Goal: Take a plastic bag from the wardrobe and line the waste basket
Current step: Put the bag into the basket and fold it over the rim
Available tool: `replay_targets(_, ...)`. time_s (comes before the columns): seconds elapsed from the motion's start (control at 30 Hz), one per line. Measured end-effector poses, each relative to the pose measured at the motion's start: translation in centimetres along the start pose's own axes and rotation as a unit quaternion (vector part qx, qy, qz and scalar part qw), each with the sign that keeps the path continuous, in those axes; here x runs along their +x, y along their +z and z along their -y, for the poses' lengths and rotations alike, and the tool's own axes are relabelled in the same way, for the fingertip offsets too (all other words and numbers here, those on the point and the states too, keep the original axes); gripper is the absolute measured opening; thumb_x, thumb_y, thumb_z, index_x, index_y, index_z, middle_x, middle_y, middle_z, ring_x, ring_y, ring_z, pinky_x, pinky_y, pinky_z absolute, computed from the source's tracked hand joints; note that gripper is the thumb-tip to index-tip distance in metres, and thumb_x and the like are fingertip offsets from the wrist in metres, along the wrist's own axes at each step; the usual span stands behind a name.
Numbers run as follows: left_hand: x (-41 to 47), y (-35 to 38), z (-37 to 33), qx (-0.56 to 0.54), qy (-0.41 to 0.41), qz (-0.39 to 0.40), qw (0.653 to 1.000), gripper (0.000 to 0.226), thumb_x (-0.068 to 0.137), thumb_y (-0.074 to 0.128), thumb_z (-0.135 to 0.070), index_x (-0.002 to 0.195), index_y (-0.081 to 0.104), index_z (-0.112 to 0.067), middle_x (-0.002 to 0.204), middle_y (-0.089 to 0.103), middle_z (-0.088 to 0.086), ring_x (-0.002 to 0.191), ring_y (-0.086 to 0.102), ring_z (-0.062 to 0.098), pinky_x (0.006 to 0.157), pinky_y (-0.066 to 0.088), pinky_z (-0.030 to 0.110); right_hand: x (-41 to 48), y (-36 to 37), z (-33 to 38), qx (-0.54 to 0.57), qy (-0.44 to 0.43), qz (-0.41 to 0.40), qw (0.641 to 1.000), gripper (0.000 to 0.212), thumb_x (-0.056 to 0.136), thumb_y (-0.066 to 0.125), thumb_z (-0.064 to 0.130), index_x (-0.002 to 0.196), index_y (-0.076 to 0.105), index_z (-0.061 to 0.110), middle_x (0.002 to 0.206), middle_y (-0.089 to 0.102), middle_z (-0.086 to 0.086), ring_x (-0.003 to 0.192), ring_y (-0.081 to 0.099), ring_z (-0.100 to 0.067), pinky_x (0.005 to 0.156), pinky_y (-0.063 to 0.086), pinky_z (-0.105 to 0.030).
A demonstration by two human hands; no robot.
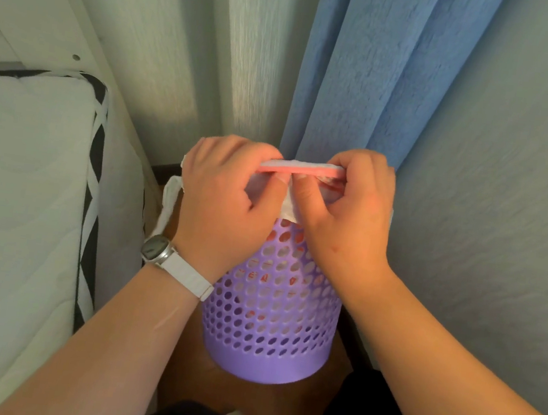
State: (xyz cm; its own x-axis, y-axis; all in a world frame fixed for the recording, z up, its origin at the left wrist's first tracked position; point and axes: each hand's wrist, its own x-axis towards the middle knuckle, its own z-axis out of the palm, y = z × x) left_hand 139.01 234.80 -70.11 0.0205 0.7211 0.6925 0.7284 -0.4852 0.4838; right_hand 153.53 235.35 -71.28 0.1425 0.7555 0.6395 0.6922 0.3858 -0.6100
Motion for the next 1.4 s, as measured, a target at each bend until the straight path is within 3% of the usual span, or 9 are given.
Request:
replay_targets(0.4, -0.2, 0.2, 0.9, -0.040, -0.030, -0.022, 0.999, 0.012, 0.087, 0.056, -0.023, 0.083, 0.064, -0.016, 0.083, 0.051, -0.012, 0.080, 0.049, 0.017, 0.076, 0.044, 0.046, -0.2, -2.1, -2.6, 0.031, -0.026, 0.046, 0.998, 0.041, 0.088, 0.062, 0.038, 0.116, 0.060, 0.009, 0.116, 0.057, -0.005, 0.111, 0.052, -0.024, 0.097, 0.044, -0.043)
replay_targets(0.5, -0.3, 0.3, 0.6, -0.058, -0.035, -0.016, 0.998, 0.011, 0.088, 0.057, -0.022, 0.084, 0.065, -0.015, 0.083, 0.053, -0.011, 0.082, 0.050, 0.016, 0.077, 0.044, 0.045, 0.0, -2.4, -3.0, 0.037, -0.008, 0.036, 0.999, 0.038, 0.087, 0.061, 0.040, 0.111, 0.060, 0.011, 0.111, 0.054, 0.001, 0.106, 0.052, -0.024, 0.095, 0.044, -0.038)
replay_targets(0.6, -0.3, 0.3, 0.1, -0.070, -0.021, -0.006, 0.997, 0.009, 0.087, 0.057, -0.018, 0.083, 0.064, -0.015, 0.082, 0.052, -0.012, 0.080, 0.051, 0.016, 0.077, 0.044, 0.047, 0.2, -2.2, -3.0, 0.043, 0.000, 0.017, 0.999, 0.030, 0.087, 0.060, 0.038, 0.100, 0.057, 0.011, 0.100, 0.051, 0.002, 0.094, 0.052, -0.026, 0.083, 0.046, -0.047)
replay_targets(0.7, -0.3, 0.0, -0.6, -0.045, -0.019, -0.002, 0.999, 0.016, 0.084, 0.057, -0.024, 0.093, 0.066, -0.016, 0.089, 0.056, -0.010, 0.088, 0.055, 0.020, 0.090, 0.041, 0.057, 0.3, -1.9, -2.9, 0.035, 0.001, 0.008, 0.999, 0.029, 0.086, 0.060, 0.037, 0.096, 0.056, 0.010, 0.095, 0.049, 0.001, 0.089, 0.051, -0.025, 0.079, 0.046, -0.048)
replay_targets(0.77, -0.5, 0.1, -1.3, 0.005, -0.023, 0.007, 1.000, 0.029, 0.082, 0.058, -0.032, 0.107, 0.066, -0.020, 0.099, 0.060, -0.008, 0.101, 0.056, 0.021, 0.107, 0.028, 0.061, 0.4, -1.7, -2.5, 0.027, -0.006, 0.009, 1.000, 0.030, 0.086, 0.061, 0.038, 0.094, 0.056, 0.009, 0.092, 0.050, -0.001, 0.087, 0.050, -0.025, 0.078, 0.044, -0.047)
replay_targets(0.83, -0.7, 0.3, -1.9, 0.043, -0.016, 0.008, 0.999, 0.031, 0.084, 0.059, -0.036, 0.111, 0.066, -0.023, 0.102, 0.063, -0.006, 0.106, 0.056, 0.021, 0.113, 0.021, 0.059, 0.4, -1.3, -1.8, 0.023, -0.014, 0.010, 1.000, 0.031, 0.085, 0.062, 0.038, 0.092, 0.056, 0.008, 0.089, 0.051, -0.002, 0.086, 0.048, -0.024, 0.077, 0.043, -0.046)
replay_targets(1.03, -0.5, 0.2, -0.9, 0.032, -0.017, -0.014, 0.999, 0.012, 0.087, 0.059, -0.029, 0.090, 0.065, -0.019, 0.088, 0.059, -0.006, 0.090, 0.054, 0.023, 0.093, 0.038, 0.061, 0.0, -0.4, -0.2, 0.017, -0.019, 0.021, 0.999, 0.030, 0.085, 0.064, 0.040, 0.091, 0.055, 0.012, 0.088, 0.052, 0.000, 0.085, 0.048, -0.023, 0.078, 0.043, -0.046)
replay_targets(1.23, -0.5, 0.2, 0.0, 0.021, -0.026, -0.034, 0.999, 0.011, 0.088, 0.057, -0.027, 0.088, 0.062, -0.017, 0.086, 0.056, -0.005, 0.086, 0.050, 0.022, 0.088, 0.042, 0.055, -0.1, -1.4, -1.3, 0.034, -0.051, 0.056, 0.997, 0.034, 0.088, 0.062, 0.036, 0.109, 0.059, 0.009, 0.106, 0.054, 0.002, 0.101, 0.052, -0.021, 0.092, 0.041, -0.033)
replay_targets(1.4, -0.4, 0.1, 0.1, -0.016, -0.031, -0.039, 0.999, 0.015, 0.089, 0.054, -0.026, 0.087, 0.062, -0.014, 0.085, 0.053, -0.007, 0.083, 0.051, 0.022, 0.082, 0.043, 0.050, 0.1, -2.3, -3.0, 0.049, -0.042, 0.039, 0.997, 0.040, 0.090, 0.061, 0.035, 0.117, 0.058, 0.007, 0.115, 0.052, 0.001, 0.110, 0.052, -0.023, 0.099, 0.042, -0.039)
